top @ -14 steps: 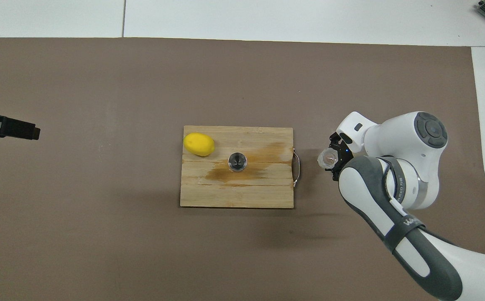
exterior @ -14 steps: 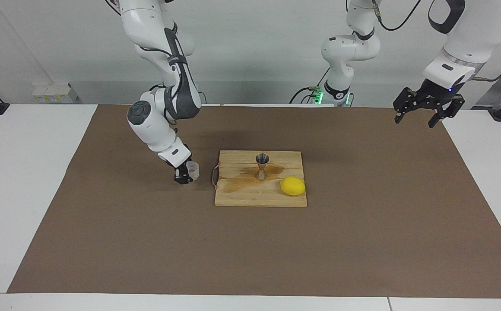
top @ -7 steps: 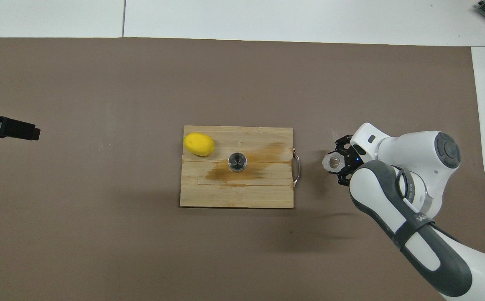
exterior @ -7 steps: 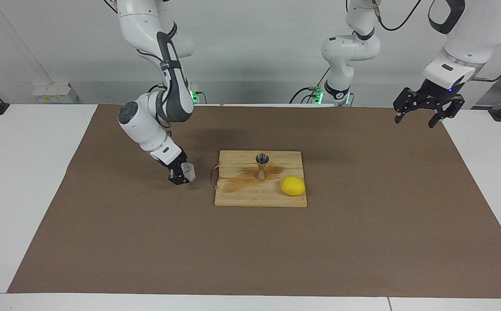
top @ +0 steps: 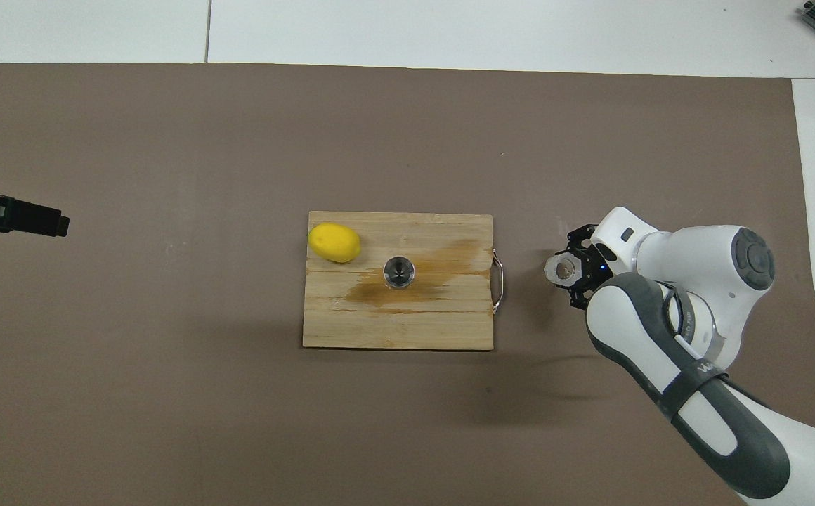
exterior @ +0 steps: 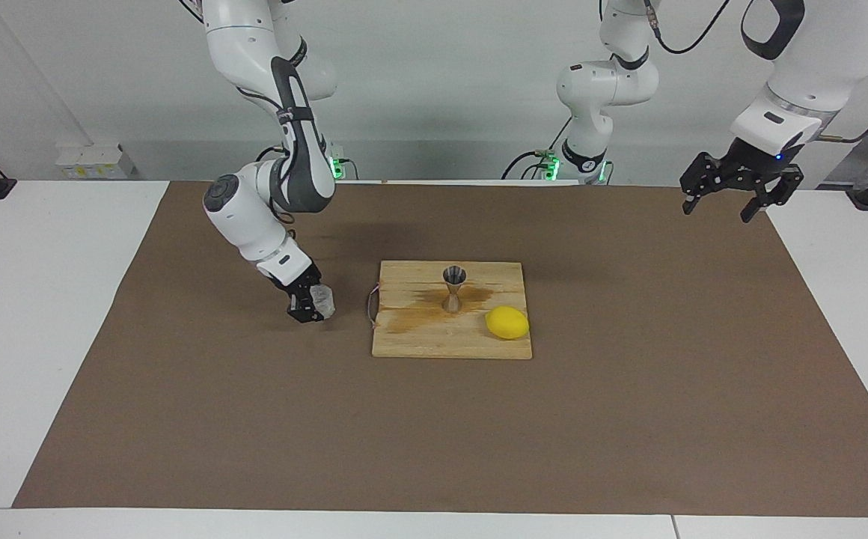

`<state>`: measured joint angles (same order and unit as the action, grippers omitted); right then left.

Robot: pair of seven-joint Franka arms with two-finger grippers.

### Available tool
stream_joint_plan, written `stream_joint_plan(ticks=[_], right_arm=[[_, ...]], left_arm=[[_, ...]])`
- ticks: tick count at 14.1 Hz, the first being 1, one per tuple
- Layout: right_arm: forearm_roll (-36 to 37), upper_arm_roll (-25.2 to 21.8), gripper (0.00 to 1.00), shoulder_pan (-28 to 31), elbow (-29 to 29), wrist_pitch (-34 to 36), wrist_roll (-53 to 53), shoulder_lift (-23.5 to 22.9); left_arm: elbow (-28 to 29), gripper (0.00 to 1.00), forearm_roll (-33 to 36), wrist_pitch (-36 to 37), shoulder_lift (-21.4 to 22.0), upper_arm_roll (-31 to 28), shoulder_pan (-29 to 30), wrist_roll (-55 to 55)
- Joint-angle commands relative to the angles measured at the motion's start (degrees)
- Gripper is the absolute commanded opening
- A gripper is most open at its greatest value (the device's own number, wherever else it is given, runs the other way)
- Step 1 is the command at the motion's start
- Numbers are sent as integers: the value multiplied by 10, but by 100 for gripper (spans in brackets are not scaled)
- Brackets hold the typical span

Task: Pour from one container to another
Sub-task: 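Lower the white cup onto the table and open the right gripper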

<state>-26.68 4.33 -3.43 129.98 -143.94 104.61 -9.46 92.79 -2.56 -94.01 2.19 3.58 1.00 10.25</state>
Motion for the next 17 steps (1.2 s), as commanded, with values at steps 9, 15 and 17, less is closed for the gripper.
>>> stream_joint_plan(ticks=[9,15,17], right_arm=[[-18,5,8,1,26,-31,21,2],[-18,5,100,2,24,-29,29,2],[-18,5,100,2,20,-24,24,10]], left_arm=[[-6,100,-5,-10,3,-9,-2,20],[-14,100,-3,2,-3,-9,-4,22],[-14,100,-3,2,-3,-9,-4,22]])
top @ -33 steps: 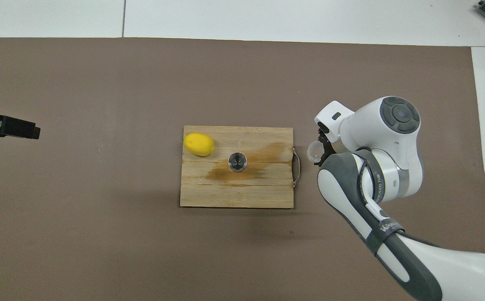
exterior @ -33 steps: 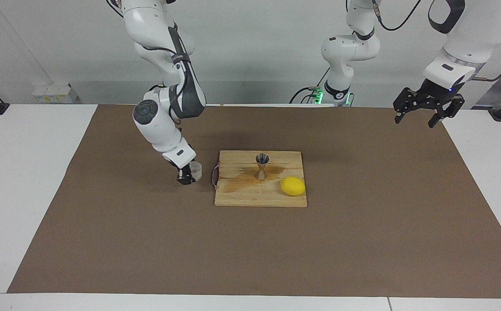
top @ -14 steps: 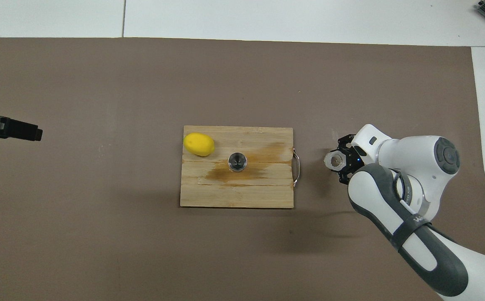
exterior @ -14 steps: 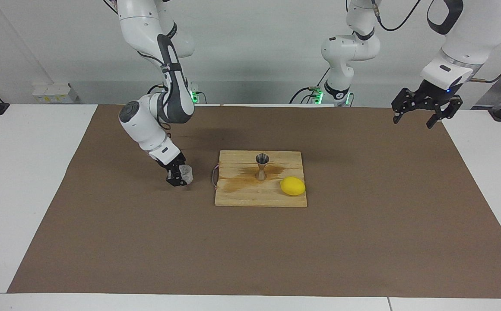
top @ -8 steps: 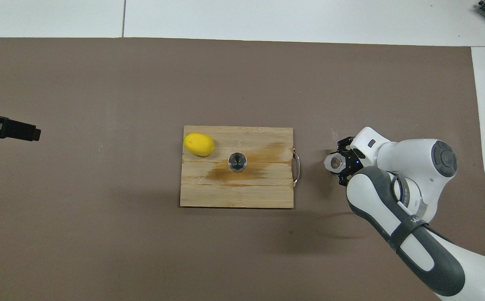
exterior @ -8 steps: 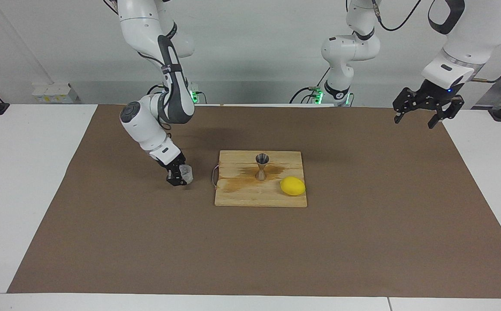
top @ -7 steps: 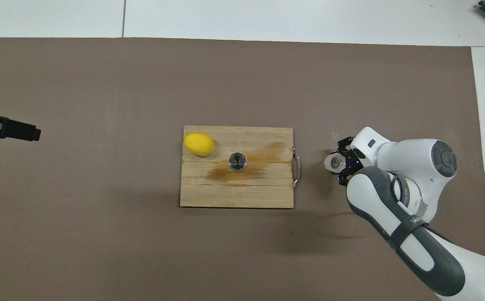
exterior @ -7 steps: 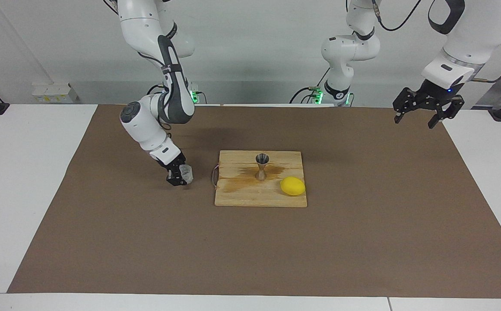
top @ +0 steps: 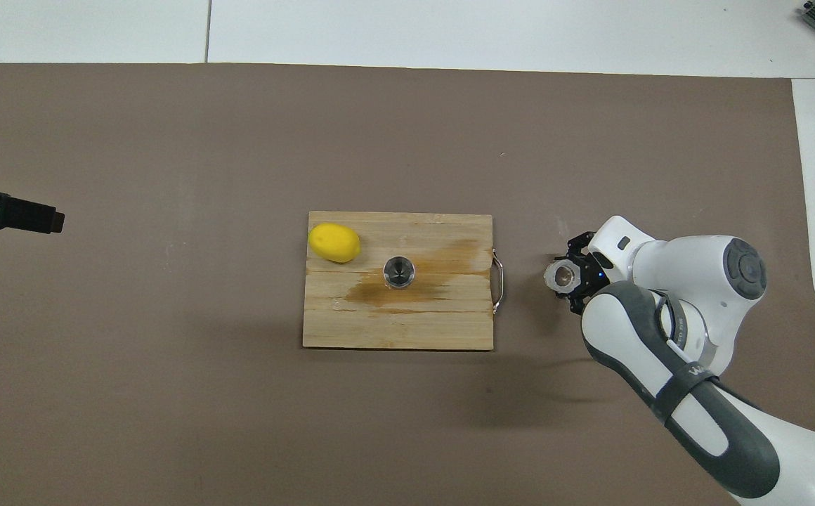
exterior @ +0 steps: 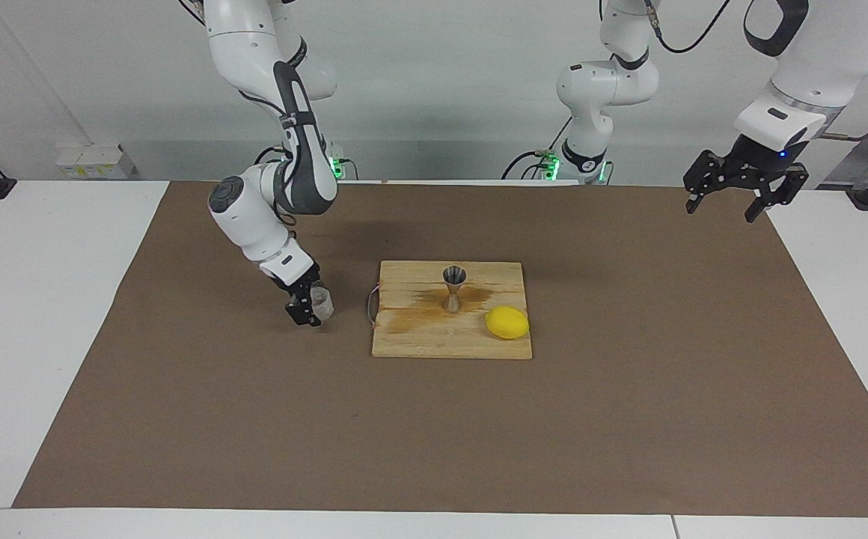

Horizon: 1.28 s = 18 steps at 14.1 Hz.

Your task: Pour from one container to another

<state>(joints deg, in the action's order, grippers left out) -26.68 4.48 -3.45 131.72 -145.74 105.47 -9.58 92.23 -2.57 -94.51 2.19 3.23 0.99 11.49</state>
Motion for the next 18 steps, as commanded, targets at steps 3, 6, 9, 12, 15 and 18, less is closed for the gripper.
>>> stream_joint_plan(ticks=[3,6,9,12,15,18], right_arm=[[-18,2,100,2,1,34,-3,46],[-11,-1,100,10,1,94,-24,84],[8,-4,100,32,-3,133,-48,120],[76,-4,100,63,-54,185,-79,137],[115,-4,100,92,-116,236,-116,138],[132,-4,100,111,-163,278,-198,136]], left_arm=[[-8,100,-2,10,-2,-5,-4,8],[-9,100,-2,11,-1,-5,-5,6],[-9,100,-2,27,2,-5,-4,11],[-11,100,-2,25,1,-5,-4,10],[-11,100,-4,20,0,-5,-4,8],[-11,100,-5,18,0,-5,-4,6]])
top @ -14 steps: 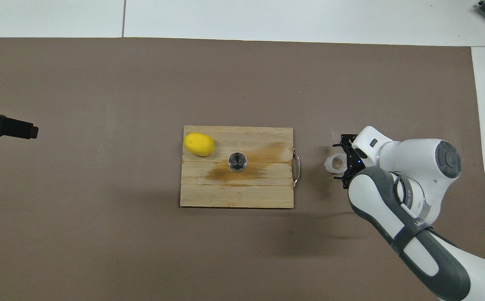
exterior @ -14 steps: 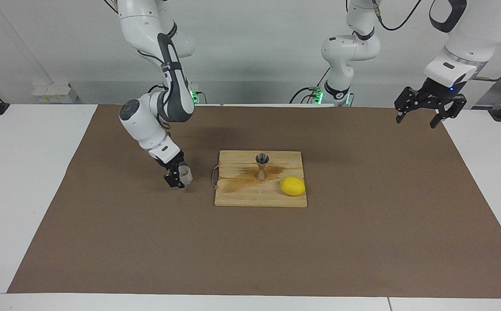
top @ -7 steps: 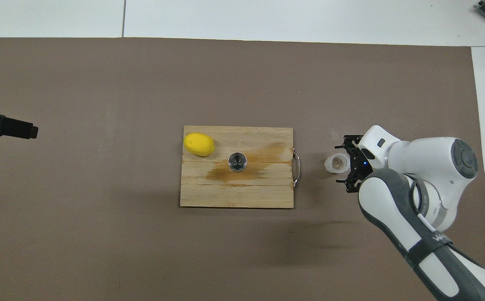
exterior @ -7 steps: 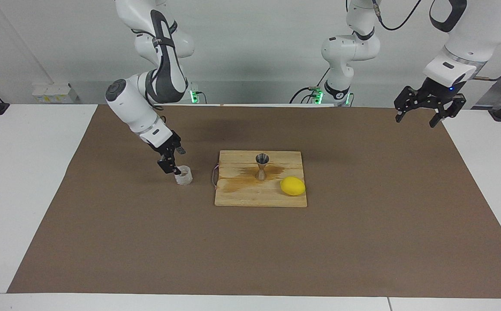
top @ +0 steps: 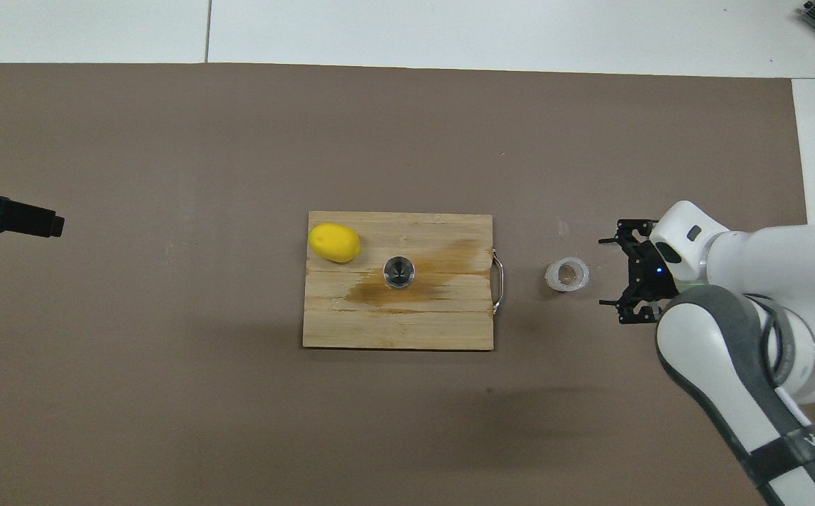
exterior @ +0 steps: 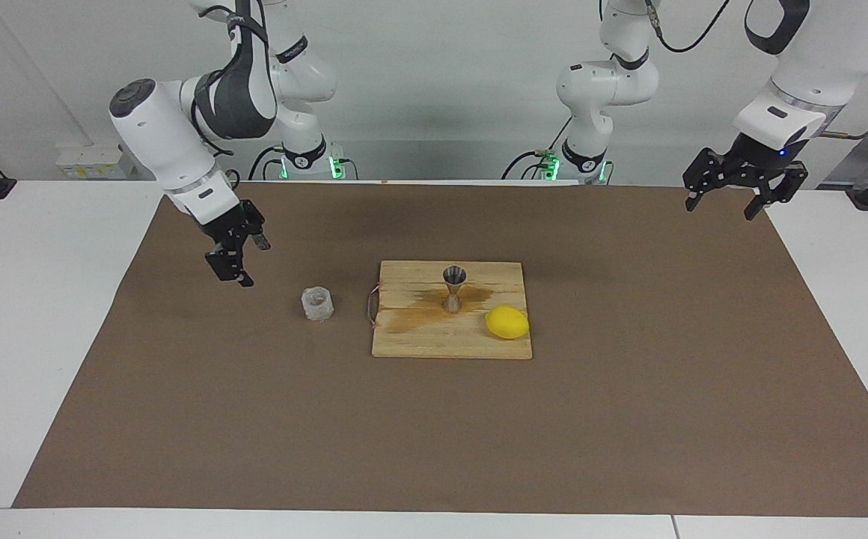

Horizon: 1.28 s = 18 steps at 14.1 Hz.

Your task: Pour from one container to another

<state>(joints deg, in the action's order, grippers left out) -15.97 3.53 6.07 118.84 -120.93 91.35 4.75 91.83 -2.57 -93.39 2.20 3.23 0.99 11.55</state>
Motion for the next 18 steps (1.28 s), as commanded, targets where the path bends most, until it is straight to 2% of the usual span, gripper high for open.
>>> stream_joint_plan(ticks=[1,3,8,11,13,18], right_arm=[[44,6,100,18,-50,41,-86,-7],[88,9,100,17,-86,53,-152,-6],[93,10,100,13,-123,49,-308,-14],[98,10,100,8,-130,58,-452,-15],[98,12,100,8,-142,75,-584,-15],[125,16,100,-16,-212,161,-829,-27]], left_arm=[[-8,100,-5,7,0,-5,-4,4],[-8,100,-5,8,-1,-5,-5,4],[-8,100,-5,8,-1,-5,-5,4],[-8,100,-5,8,-1,-5,-4,4],[-8,100,-5,7,-1,-5,-4,4],[-8,100,-5,7,-1,-5,-5,4]])
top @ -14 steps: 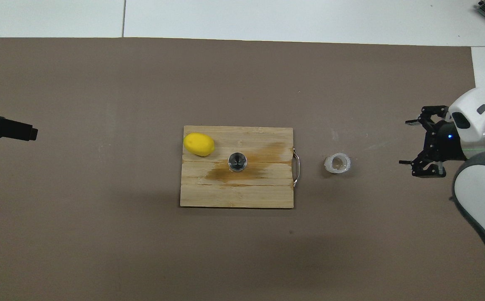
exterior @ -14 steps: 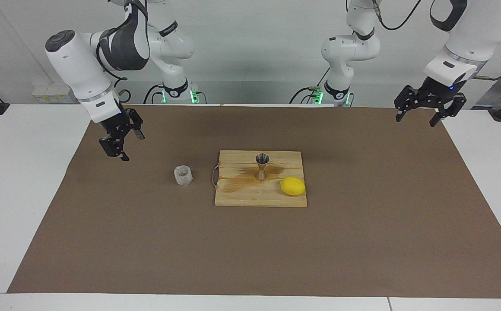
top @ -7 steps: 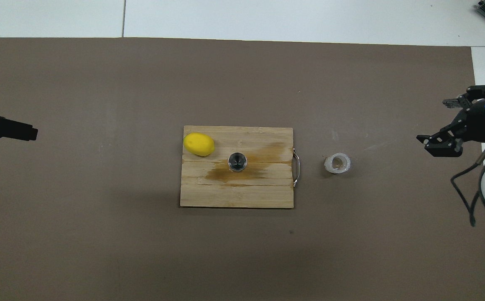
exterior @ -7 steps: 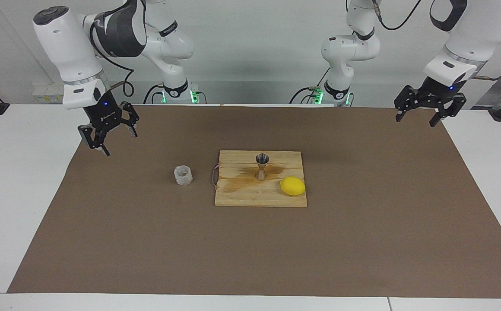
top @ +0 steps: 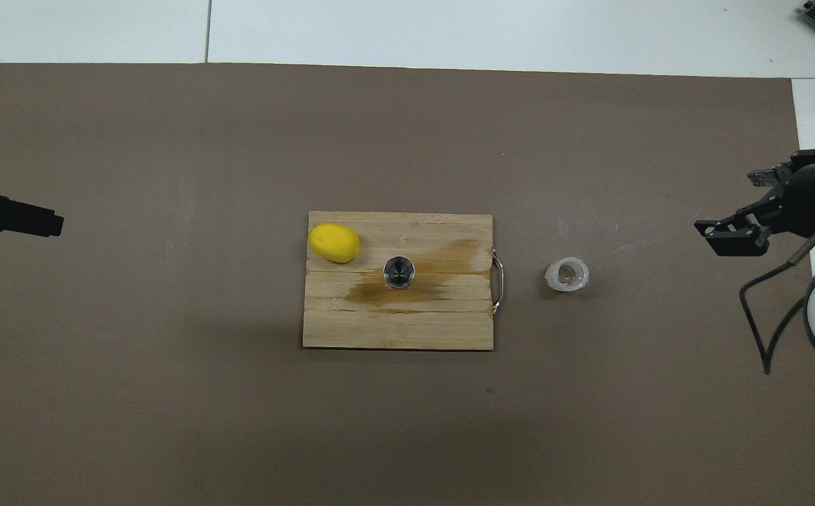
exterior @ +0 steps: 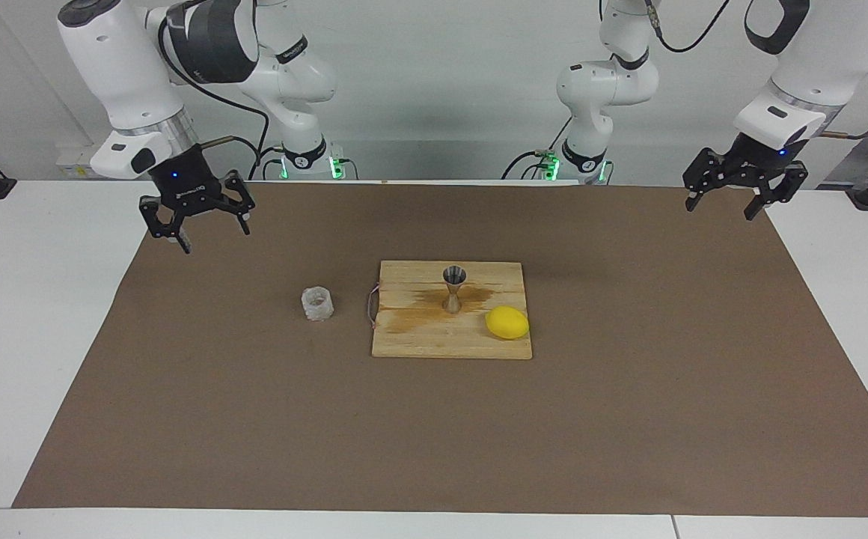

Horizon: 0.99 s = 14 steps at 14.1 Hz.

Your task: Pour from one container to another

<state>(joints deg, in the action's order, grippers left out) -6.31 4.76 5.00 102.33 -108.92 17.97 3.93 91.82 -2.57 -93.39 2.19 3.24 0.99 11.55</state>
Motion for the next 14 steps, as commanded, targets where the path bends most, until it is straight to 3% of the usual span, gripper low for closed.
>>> stream_joint_plan(ticks=[1,3,7,11,14], right_arm=[[51,3,100,-16,-73,76,-174,-27],[68,3,100,-39,-115,128,-269,-42],[93,5,100,-56,-187,246,-348,-66],[87,3,100,-46,-136,249,-349,-43],[83,3,100,-39,-131,249,-348,-42]], left_arm=[[-8,100,-5,7,-1,-5,-5,4],[-8,100,-5,7,-1,-4,-5,4],[-8,100,-5,7,-2,-4,-5,3],[-8,100,-6,6,-3,-4,-6,2],[-8,100,-7,6,-3,-4,-6,1]])
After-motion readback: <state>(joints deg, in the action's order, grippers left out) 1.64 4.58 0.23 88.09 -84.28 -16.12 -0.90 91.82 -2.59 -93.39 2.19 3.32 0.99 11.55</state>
